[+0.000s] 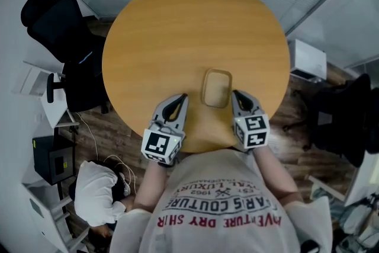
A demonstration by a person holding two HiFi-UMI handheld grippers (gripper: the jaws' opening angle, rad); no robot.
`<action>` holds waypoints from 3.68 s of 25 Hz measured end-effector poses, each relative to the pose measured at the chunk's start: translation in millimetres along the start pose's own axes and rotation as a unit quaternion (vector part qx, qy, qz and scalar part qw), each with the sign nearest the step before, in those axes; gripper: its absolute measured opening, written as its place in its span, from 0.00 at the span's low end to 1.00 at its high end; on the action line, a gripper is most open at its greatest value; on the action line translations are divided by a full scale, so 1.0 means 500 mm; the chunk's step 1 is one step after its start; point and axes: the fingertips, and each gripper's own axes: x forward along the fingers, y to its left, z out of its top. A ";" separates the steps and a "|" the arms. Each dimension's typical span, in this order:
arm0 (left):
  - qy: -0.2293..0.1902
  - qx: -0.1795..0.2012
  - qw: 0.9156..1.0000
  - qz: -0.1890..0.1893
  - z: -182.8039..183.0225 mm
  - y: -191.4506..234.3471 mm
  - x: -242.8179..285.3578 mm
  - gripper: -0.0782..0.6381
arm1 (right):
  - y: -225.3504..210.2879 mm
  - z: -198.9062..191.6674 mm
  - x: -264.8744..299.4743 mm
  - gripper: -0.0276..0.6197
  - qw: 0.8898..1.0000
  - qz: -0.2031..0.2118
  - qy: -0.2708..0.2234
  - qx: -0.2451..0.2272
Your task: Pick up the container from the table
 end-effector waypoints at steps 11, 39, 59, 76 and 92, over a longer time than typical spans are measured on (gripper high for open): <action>0.014 -0.004 1.000 -0.016 -0.049 -0.006 0.105 0.11 | -0.104 -0.173 0.133 0.18 0.976 -0.061 0.188 0.086; 0.042 0.002 0.999 0.014 -0.079 0.044 0.103 0.11 | -0.069 -0.196 0.207 0.05 0.948 -0.051 0.288 0.126; -0.036 0.047 0.996 0.061 0.086 0.097 0.031 0.11 | 0.023 0.261 0.051 0.05 0.996 0.000 -0.074 -0.046; -0.088 0.056 0.990 0.090 0.191 0.120 -0.022 0.11 | 0.097 0.385 -0.079 0.05 0.957 0.036 -0.263 -0.120; -0.088 0.060 0.990 0.092 0.191 0.120 -0.029 0.11 | 0.100 0.365 -0.065 0.05 0.964 0.037 -0.241 -0.104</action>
